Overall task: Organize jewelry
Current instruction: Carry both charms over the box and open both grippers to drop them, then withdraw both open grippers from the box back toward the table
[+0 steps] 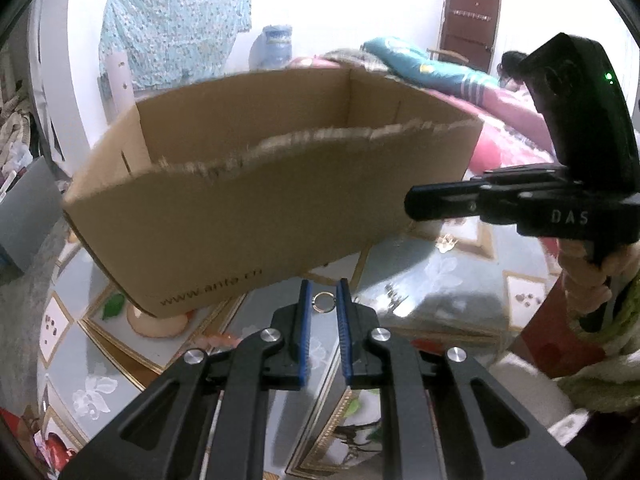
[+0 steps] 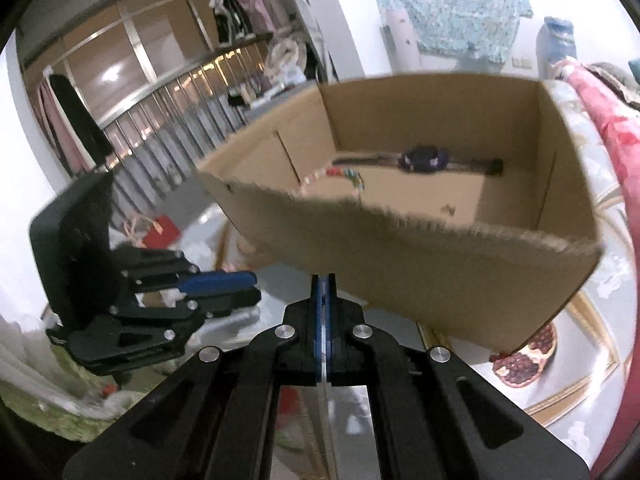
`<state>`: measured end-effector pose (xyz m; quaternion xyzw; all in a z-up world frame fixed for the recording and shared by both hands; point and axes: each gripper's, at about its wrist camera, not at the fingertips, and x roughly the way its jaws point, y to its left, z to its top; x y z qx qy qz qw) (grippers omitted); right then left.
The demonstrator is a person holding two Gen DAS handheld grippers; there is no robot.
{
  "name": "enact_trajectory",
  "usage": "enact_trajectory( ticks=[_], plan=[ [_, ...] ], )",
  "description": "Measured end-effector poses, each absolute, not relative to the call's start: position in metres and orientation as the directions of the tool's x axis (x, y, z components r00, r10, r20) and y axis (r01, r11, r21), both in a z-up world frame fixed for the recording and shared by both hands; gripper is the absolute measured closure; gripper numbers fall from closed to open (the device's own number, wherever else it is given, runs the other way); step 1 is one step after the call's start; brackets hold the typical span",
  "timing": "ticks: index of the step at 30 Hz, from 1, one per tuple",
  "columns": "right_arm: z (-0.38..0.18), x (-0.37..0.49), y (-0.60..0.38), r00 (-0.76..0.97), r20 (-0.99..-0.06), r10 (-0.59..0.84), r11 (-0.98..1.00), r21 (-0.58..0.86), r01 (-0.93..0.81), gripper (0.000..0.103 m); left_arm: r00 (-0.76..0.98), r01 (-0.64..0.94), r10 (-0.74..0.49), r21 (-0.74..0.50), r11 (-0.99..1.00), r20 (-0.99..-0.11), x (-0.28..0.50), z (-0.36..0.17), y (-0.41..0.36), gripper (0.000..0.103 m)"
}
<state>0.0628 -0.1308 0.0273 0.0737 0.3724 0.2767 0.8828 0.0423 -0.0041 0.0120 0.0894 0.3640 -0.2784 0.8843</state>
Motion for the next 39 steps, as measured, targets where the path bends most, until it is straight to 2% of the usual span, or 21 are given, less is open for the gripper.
enact_trajectory(
  ticks=[9,13,21,27,28,30,32,39],
  plan=[
    [0.084,0.06,-0.147,0.644,-0.49,0.588,0.809,0.37,-0.457,0.103,0.62,0.599,-0.541,-0.103,0.794,-0.568,0.037,0.083,0.005,0.091],
    [0.096,0.079,-0.152,0.666,-0.49,0.563,0.826,0.366,-0.43,0.103,0.648,0.588,-0.528,-0.081,0.805,-0.549,0.059,0.103,-0.002,0.091],
    [0.083,0.146,-0.153,0.619,-0.608,0.497,0.867,0.385,-0.317,0.103,0.592,0.479,-0.461,-0.171,0.861,-0.661,0.148,0.084,-0.016,0.091],
    [0.069,0.184,-0.154,0.551,-0.689,0.472,0.881,0.396,-0.26,0.099,0.564,0.442,-0.416,-0.165,0.882,-0.713,0.188,0.073,-0.029,0.091],
    [0.069,0.186,-0.155,0.548,-0.691,0.471,0.881,0.398,-0.256,0.098,0.564,0.437,-0.41,-0.162,0.885,-0.717,0.191,0.072,-0.03,0.09],
    [0.068,0.19,-0.157,0.542,-0.694,0.474,0.879,0.404,-0.252,0.096,0.561,0.426,-0.411,-0.175,0.888,-0.719,0.196,0.07,-0.03,0.082],
    [0.069,0.189,-0.159,0.541,-0.687,0.485,0.873,0.415,-0.256,0.093,0.554,0.416,-0.428,-0.208,0.885,-0.714,0.199,0.07,-0.028,0.08],
    [0.075,0.186,-0.164,0.552,-0.676,0.489,0.87,0.425,-0.251,0.093,0.533,0.401,-0.455,-0.26,0.878,-0.713,0.207,0.067,-0.024,0.079]
  ],
)
